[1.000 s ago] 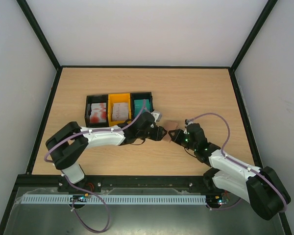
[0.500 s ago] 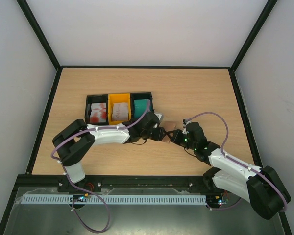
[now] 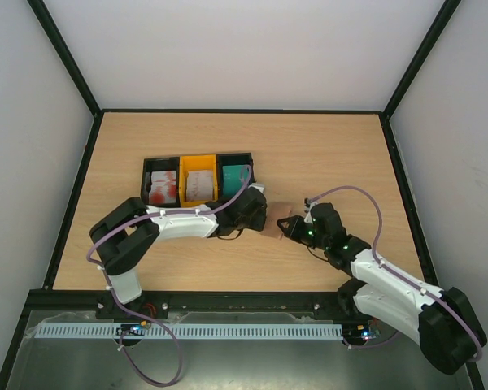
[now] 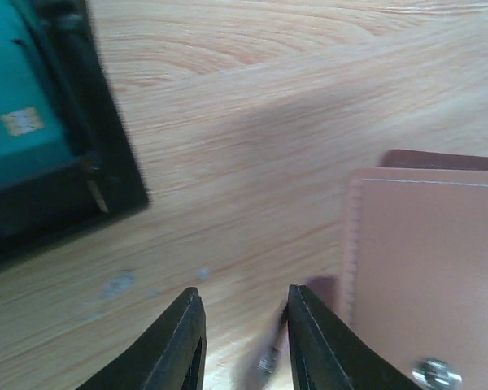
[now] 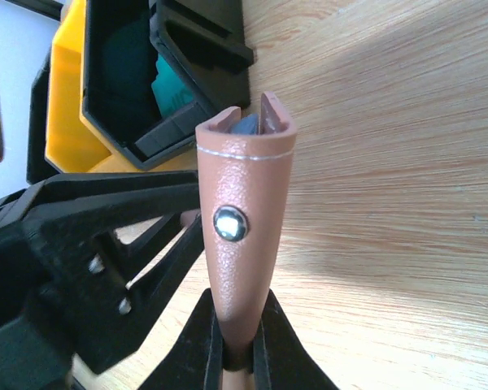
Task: Put the credit cards into the card holder
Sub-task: Open the card holder at the center of the board.
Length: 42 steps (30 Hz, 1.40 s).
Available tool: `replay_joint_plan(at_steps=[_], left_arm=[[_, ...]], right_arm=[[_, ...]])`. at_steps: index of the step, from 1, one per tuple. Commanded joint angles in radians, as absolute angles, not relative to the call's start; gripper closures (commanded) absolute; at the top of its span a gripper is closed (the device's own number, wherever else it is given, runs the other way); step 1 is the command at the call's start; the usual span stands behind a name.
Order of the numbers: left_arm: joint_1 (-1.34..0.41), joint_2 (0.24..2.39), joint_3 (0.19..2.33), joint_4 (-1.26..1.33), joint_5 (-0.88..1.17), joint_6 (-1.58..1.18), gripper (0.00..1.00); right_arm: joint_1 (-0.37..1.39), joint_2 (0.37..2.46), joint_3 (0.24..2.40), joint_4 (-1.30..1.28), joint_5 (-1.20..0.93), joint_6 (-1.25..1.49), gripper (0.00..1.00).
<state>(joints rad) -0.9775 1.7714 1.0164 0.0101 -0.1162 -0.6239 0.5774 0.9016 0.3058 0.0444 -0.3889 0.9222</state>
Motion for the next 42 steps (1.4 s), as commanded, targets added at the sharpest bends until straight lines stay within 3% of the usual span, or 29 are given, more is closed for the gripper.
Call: replay_joint_plan(at_steps=[1, 17, 24, 37, 42], left_arm=[[-0.968, 1.787, 1.010, -0.043, -0.204, -0.602, 0.70], [-0.942, 1.662, 0.932, 0.037, 0.000, -0.649, 0.58], [-0.890, 1.621, 0.841, 0.135, 0.170, -0.739, 0.59], [-0.887, 1.613, 0.832, 0.162, 0.196, -0.729, 0.74], [-0.885, 1.593, 0.827, 0.156, 0.155, -0.707, 0.89]], right_arm=[[0.584, 0.872, 0.339, 0.007, -0.390, 0.912, 0.98], [0.584, 0.852, 0.328, 0.035, -0.447, 0.896, 0.98], [0.584, 0.848, 0.305, 0.073, -0.473, 0.911, 0.98], [0.584, 0.852, 0.287, 0.119, -0.508, 0.925, 0.98], [0.584, 0.871, 0.288, 0.119, -0.505, 0.919, 0.98]])
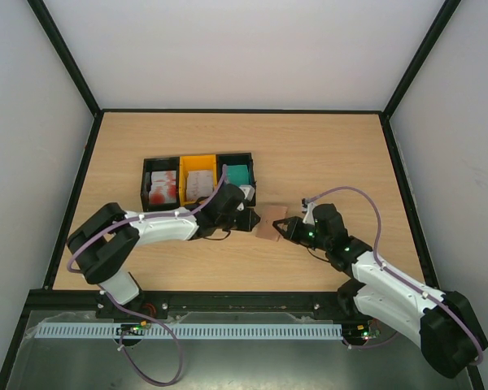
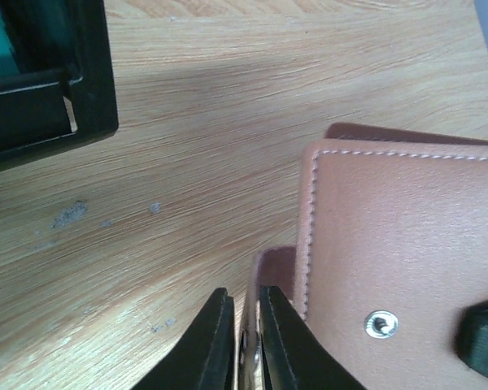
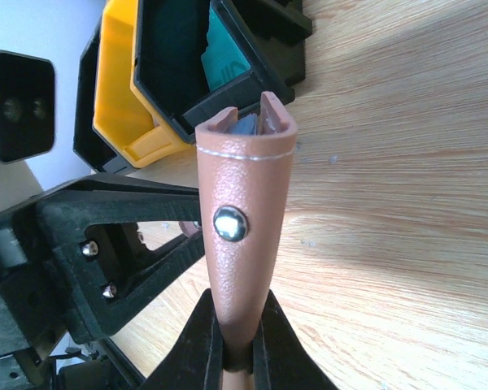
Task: Put the credit cards into the card holder
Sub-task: Open the card holder at the center of the board.
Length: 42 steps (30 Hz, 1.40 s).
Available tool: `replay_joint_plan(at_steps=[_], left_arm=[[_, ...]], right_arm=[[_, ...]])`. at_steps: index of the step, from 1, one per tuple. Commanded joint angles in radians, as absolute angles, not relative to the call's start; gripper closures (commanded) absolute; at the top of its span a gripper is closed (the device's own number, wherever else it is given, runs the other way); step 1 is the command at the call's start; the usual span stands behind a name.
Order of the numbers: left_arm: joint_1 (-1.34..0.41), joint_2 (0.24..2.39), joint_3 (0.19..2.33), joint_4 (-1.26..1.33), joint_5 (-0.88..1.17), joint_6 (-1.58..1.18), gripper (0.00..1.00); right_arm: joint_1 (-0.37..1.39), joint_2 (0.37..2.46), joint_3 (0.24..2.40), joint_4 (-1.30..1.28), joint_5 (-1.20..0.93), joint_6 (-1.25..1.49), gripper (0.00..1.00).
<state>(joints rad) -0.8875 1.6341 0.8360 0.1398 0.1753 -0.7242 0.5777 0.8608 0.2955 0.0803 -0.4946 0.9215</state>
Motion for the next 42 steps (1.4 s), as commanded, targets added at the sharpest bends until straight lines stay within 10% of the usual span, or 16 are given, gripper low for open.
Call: replay_joint_plan(at_steps=[1, 14, 31, 42], left_arm=[[-0.883, 1.592, 0.828, 0.147, 0.142, -0.700, 0.93], [-0.882, 1.487, 0.813, -0.001, 0.141, -0.685, 0.97], [-0.882, 1.455, 0.896, -0.103, 0.208, -0.642, 0.97], [-0.881, 1.443, 0.896, -0.185, 0.185, -0.563, 0.97]], right_arm=[[0.583, 0.876, 0.289, 0.116, -0.502, 0.918, 0.98], [0.610, 0.960, 0.339, -0.045, -0.308, 0.854, 0.31], [0.724, 0.960, 0.400, -0.049, -0.229, 0.837, 0.22], [0.725, 1.146, 0.503, -0.168, 0.016, 0.785, 0.34]])
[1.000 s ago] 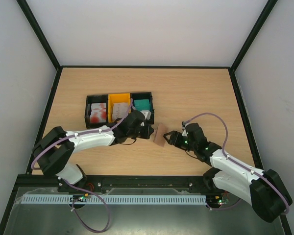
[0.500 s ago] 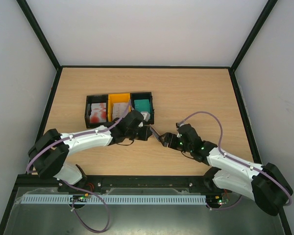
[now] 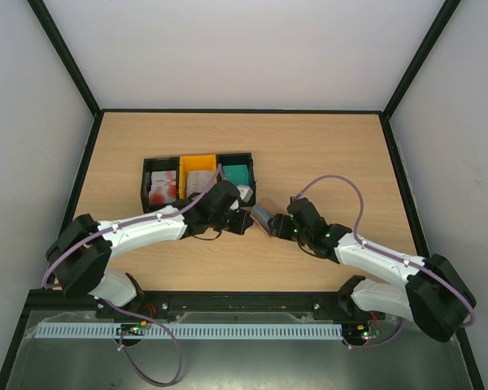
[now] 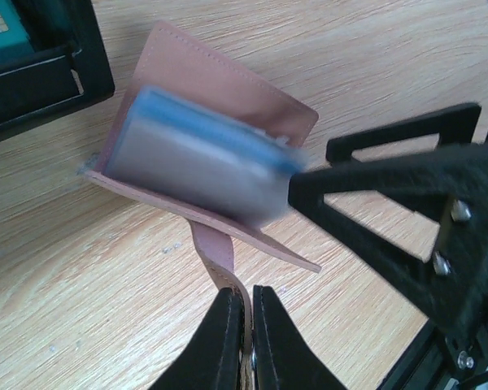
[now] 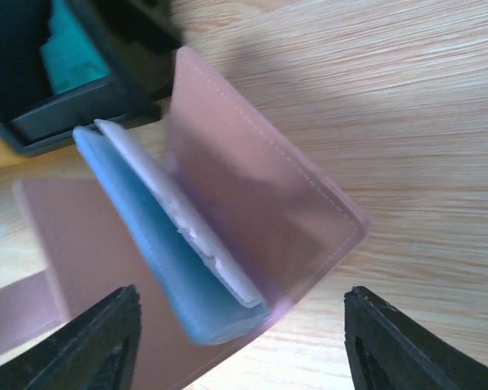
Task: Put the credit cards into the card holder
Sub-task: Open the card holder at the center of the board.
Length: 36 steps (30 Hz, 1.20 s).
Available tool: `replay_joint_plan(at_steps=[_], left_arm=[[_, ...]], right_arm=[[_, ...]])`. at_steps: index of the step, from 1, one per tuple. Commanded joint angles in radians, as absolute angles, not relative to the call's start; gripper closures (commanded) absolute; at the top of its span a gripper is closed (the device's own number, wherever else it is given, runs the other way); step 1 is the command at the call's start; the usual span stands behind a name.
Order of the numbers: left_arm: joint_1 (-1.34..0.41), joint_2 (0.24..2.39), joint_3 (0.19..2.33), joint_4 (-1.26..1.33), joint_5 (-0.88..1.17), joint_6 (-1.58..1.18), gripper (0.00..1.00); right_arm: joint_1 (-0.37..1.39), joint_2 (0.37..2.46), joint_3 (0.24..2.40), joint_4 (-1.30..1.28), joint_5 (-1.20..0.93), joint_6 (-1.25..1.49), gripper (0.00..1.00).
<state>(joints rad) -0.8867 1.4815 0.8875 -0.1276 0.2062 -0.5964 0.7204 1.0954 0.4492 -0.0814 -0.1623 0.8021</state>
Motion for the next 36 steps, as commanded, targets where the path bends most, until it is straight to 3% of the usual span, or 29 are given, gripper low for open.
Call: replay_joint_plan(at_steps=[1, 7, 16, 25, 32, 36], left_arm=[[-0.882, 1.436, 0.883, -0.192, 0.174, -0.562, 0.97], [-0.881, 1.409, 0.837, -0.234, 0.102, -0.558, 0.97], [-0.877, 1.384, 0.807, -0.264, 0.049, -0.535, 0.97], [-0.856, 1.371, 0.671, -0.264, -0.025, -0.580, 0.95], [-0.846, 1.405, 0.643, -0.247, -0.027, -0.589, 0.92], [-0.842, 1.399, 0.646, -0.253, -0.031, -0.590, 0.88]], right_arm=[[0.725, 1.160, 0.511, -0.185, 0.051, 0.795, 0.35], [0.726, 1.204, 0.552, -0.219, 0.089, 0.798, 0.36], [0.727, 1.152, 0.566, -0.160, -0.094, 0.741, 0.36], [0.761, 1.264, 0.572, -0.116, -0.143, 0.731, 0.61], [0.792, 1.363, 0.622, -0.102, -0.130, 0.732, 0.61], [0.813, 1.394, 0.645, -0.102, -0.122, 0.732, 0.69]])
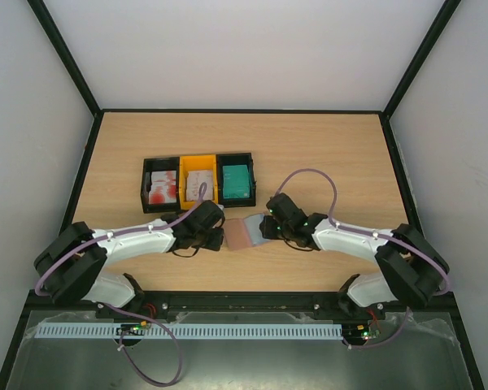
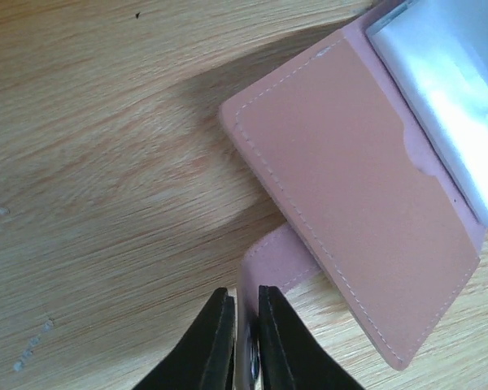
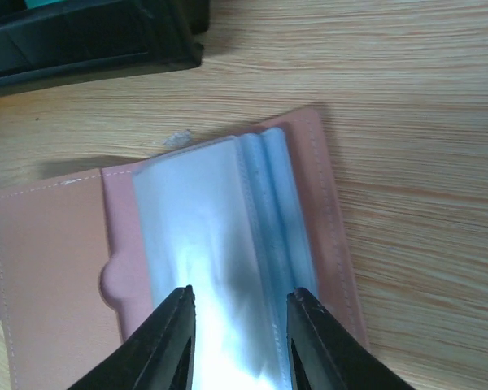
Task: Put the credit cards into the card holder
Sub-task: Open the card holder at the center of the board.
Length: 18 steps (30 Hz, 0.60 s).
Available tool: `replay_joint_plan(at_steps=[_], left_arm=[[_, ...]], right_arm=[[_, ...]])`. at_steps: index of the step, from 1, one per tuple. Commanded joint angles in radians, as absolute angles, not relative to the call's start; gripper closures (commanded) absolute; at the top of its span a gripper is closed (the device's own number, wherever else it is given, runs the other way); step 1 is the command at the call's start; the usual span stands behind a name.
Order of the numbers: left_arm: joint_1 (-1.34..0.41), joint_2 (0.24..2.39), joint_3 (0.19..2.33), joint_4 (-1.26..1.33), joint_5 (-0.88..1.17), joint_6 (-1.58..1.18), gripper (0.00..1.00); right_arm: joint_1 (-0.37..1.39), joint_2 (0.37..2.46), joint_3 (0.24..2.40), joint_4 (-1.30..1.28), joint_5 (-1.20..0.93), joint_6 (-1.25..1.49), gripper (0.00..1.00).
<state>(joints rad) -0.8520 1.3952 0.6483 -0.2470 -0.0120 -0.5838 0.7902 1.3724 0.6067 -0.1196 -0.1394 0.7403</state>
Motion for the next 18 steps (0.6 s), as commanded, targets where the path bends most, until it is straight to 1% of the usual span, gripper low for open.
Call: replay_joint_plan(at_steps=[1, 6, 9, 14, 18], left_arm=[[-0.843, 1.395, 0.649, -0.258, -0.032, -0.591, 0.85], [-0.840, 1.331, 0.697, -0.318, -0.121, -0.619, 0.70], [-0.837, 1.274, 0.745, -0.331, -0.139, -0.624, 0.64], [-0.837, 1.199, 0.758, -0.236, -0.034, -0.645, 0.62], [-0.837, 1.212, 0.729, -0.111, 0.094, -0.670, 0.62]], right_arm=[[0.818, 1.398, 0.648, -0.102, -0.120, 0.736, 0.70], [0.837, 1.412, 0.653, -0.093, -0.122, 0.744, 0.70], [0.851, 1.427, 0.664, -0.097, -0.117, 0.740, 0.67], [0.883, 1.442, 0.680, -0.094, -0.112, 0.743, 0.65], [0.884, 1.444, 0.677, -0.088, -0.095, 0.763, 0.65]])
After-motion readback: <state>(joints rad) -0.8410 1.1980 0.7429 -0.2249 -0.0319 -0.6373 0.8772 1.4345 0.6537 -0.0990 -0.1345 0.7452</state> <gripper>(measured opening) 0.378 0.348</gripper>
